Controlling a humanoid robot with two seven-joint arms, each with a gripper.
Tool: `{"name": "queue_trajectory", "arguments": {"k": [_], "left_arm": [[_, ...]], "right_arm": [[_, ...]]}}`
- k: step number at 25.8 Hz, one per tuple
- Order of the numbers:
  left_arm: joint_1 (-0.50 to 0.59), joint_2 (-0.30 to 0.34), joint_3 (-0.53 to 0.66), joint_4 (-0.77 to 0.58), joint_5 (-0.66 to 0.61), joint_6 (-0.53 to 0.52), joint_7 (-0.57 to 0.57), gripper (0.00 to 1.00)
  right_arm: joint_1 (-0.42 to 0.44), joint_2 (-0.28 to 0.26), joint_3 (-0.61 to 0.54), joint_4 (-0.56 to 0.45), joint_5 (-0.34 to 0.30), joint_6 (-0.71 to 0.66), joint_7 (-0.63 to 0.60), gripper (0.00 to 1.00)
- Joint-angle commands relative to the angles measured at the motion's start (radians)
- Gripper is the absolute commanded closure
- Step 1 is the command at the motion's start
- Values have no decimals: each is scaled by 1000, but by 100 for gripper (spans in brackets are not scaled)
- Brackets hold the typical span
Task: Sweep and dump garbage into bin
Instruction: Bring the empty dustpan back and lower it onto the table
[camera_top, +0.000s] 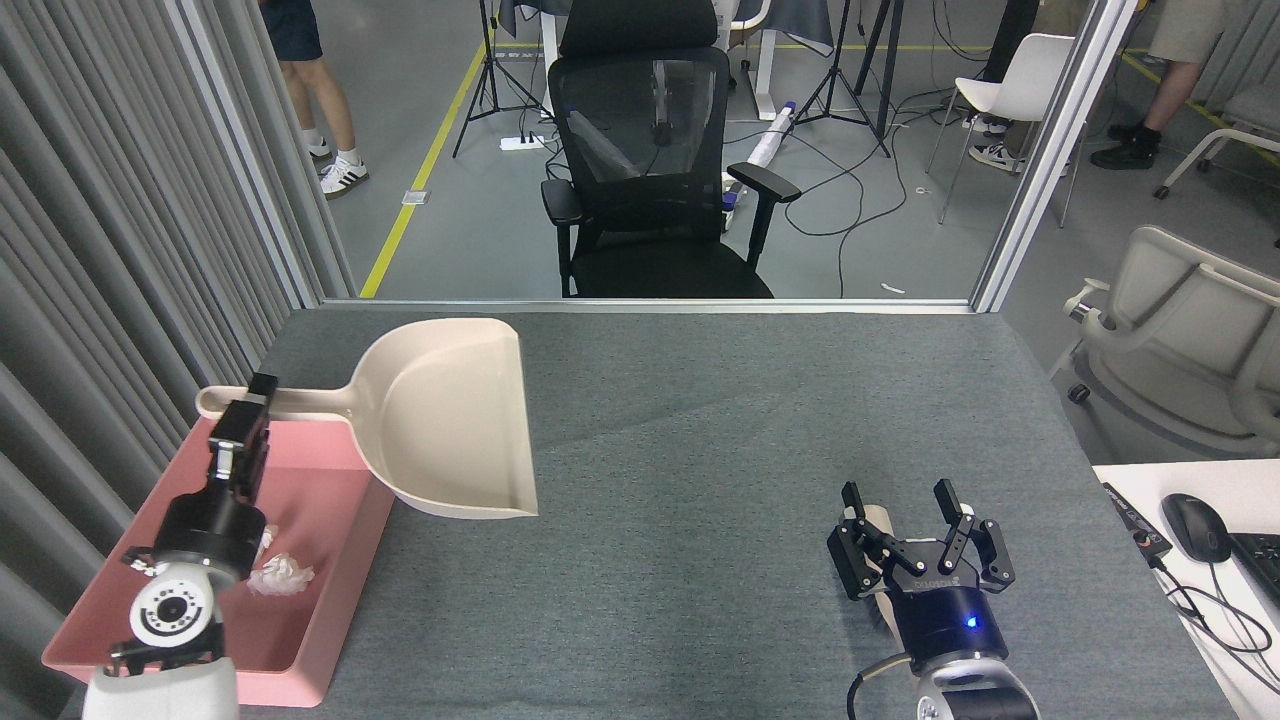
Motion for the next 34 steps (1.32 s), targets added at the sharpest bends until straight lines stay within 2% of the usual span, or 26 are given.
{"name": "queue_trajectory", "arguments": {"k": [1, 4, 8, 10, 13, 23, 28, 34], "left_arm": [[67, -96, -104, -43, -63, -39, 8, 92], [109, -141, -123, -37, -65, -46, 48, 92], [130, -161, -123, -2, -83, -54, 106, 92], [141, -165, -124, 7, -102, -62, 113, 92], [153, -207, -129, 49, -123, -65, 117, 92], [61, -214, -132, 294, -120, -128, 171, 91], [44, -216, -134, 378, -118, -174, 182, 89], [-29, -216, -130, 475, -121, -226, 182, 88]], "right_arm": [[-2, -12, -1, 6, -2, 0, 6, 1], [-1, -26, -1, 8, -2, 0, 6, 1], [1, -29, -3, 8, 0, 0, 6, 1], [-1, -28, -3, 6, 0, 0, 6, 1], [1, -22, -3, 8, 0, 0, 6, 1], [4, -23, 0, 6, 1, 0, 6, 1], [2, -23, 0, 6, 1, 0, 6, 1], [14, -25, 3, -9, 1, 0, 6, 1]]}}
